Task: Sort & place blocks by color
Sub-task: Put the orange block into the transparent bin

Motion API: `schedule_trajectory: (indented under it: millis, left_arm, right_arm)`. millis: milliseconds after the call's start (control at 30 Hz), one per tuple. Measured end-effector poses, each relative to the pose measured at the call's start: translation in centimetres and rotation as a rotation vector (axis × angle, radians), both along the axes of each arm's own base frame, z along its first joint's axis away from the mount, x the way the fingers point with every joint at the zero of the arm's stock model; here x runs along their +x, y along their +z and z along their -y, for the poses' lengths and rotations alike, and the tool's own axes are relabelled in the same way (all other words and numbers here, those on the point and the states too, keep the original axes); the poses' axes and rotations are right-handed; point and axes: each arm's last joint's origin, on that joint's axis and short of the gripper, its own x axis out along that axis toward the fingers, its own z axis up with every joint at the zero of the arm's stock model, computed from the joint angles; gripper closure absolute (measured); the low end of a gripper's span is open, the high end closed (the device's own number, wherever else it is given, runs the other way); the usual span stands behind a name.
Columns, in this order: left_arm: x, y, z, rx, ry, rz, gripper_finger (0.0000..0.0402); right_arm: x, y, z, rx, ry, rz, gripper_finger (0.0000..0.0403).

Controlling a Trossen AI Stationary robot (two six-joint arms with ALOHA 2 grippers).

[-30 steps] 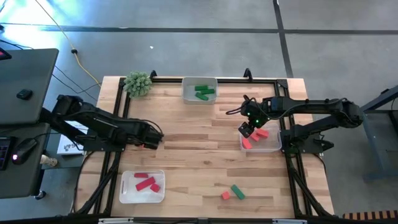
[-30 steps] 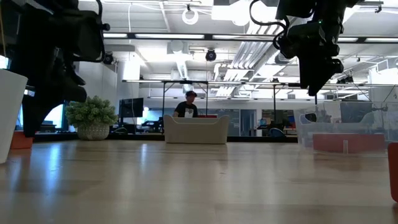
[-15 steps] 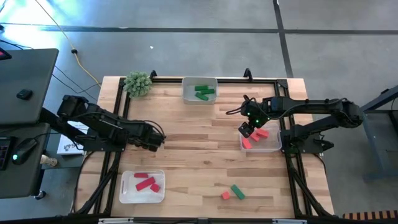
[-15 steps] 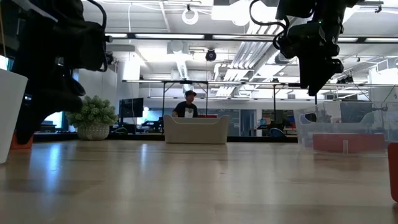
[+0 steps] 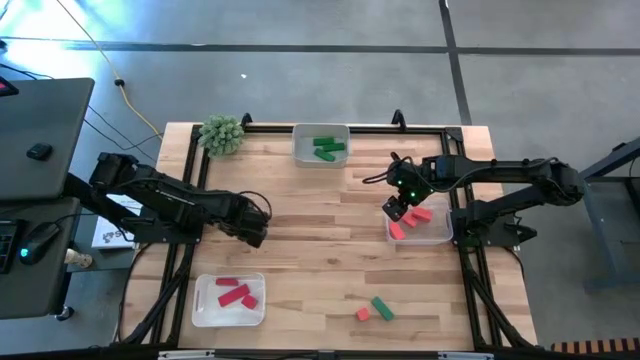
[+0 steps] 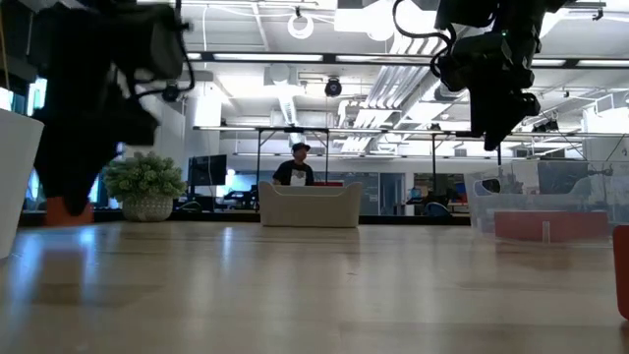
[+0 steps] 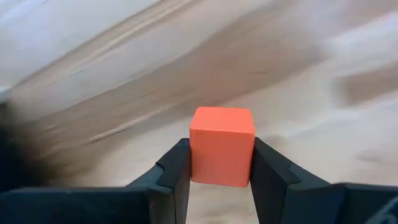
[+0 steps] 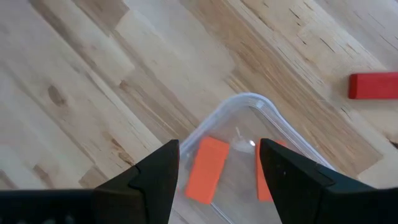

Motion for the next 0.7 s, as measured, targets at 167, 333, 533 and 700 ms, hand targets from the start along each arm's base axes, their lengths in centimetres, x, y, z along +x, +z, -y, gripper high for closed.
schedule_trajectory:
  millis: [167, 333, 533, 700]
  left_arm:
    - [2.1, 1.7, -0.1, 0.010, -0.040, 0.209, 0.0300]
    - [3.9, 4.0, -0.9, 0.027, -0.077, 0.442, 0.0300]
    - [4.5, 6.9, -2.8, 0.076, -0.104, 0.670, 0.0300]
    - [5.2, 8.6, -4.9, 0.084, -0.122, 0.876, 0.0300]
  right_arm:
    - [0.6, 0.2, 0.0, -0.002, 0.056, 0.072, 0.0190]
    - [1.5, 0.7, 0.0, -0.001, 0.121, 0.180, 0.0190]
    - [2.7, 1.5, 0.0, 0.002, 0.187, 0.336, 0.0190]
    - [3.5, 2.3, 0.2, -0.029, 0.192, 0.453, 0.0190]
